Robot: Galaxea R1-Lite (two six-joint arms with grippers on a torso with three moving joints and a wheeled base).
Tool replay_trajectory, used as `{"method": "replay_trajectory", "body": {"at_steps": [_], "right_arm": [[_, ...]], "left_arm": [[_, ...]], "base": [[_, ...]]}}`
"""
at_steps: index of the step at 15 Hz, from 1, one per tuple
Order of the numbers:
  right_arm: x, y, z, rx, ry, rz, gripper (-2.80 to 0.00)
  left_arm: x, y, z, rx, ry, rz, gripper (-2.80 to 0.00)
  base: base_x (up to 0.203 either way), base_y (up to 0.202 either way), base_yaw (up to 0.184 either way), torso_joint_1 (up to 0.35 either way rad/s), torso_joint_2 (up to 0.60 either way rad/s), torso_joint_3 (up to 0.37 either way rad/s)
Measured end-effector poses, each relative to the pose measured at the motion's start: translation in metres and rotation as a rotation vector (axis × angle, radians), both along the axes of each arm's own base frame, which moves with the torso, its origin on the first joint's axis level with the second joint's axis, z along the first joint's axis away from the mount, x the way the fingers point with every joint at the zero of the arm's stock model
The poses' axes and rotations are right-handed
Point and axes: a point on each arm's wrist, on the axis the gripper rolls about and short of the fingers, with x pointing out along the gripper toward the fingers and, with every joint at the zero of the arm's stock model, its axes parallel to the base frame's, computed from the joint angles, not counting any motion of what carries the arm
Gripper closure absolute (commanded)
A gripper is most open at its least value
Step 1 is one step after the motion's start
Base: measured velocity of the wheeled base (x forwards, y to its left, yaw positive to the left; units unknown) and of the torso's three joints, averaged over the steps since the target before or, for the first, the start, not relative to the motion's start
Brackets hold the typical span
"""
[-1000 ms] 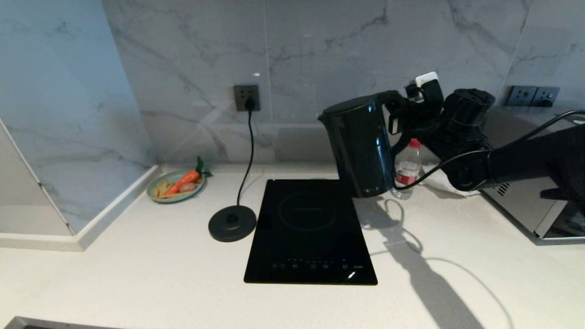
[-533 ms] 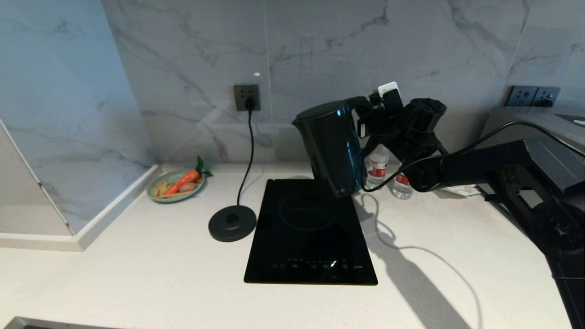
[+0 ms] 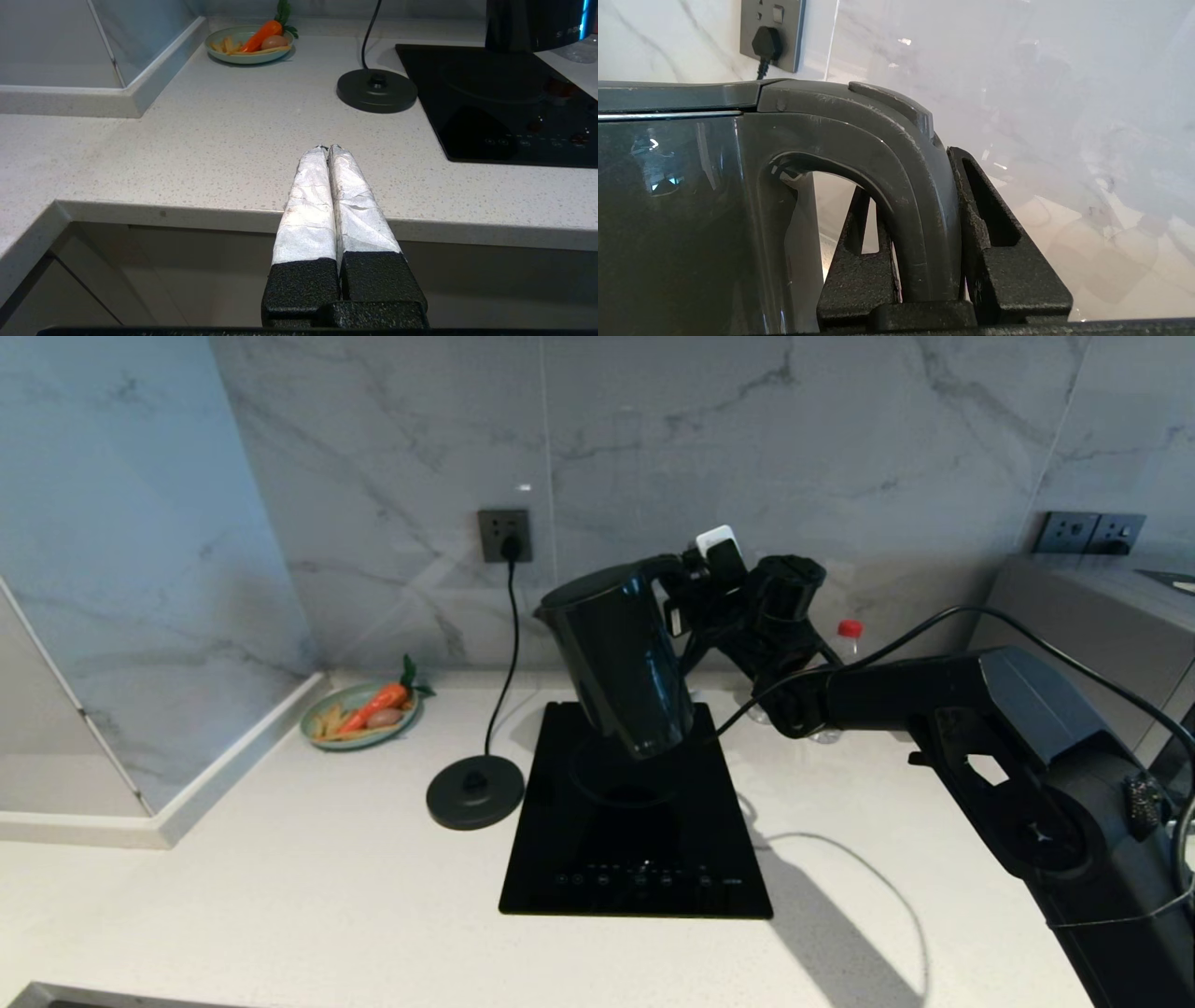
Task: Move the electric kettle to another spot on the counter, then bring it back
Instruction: Place it on the power base
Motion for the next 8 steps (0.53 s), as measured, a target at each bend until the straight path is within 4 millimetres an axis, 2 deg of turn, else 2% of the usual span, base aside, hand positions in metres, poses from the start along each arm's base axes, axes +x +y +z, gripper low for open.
{"method": "replay_trajectory", "body": {"at_steps": [8], "right_arm": [[-0.014,0.036,-0.005,0.085,0.036,-0.004,0.00]], "left_arm": [[0.000,0.000,0.000,0.000,0.000,0.000,0.00]], "base": [[0.000,0.000,0.000,0.000,0.00,0.000]]}}
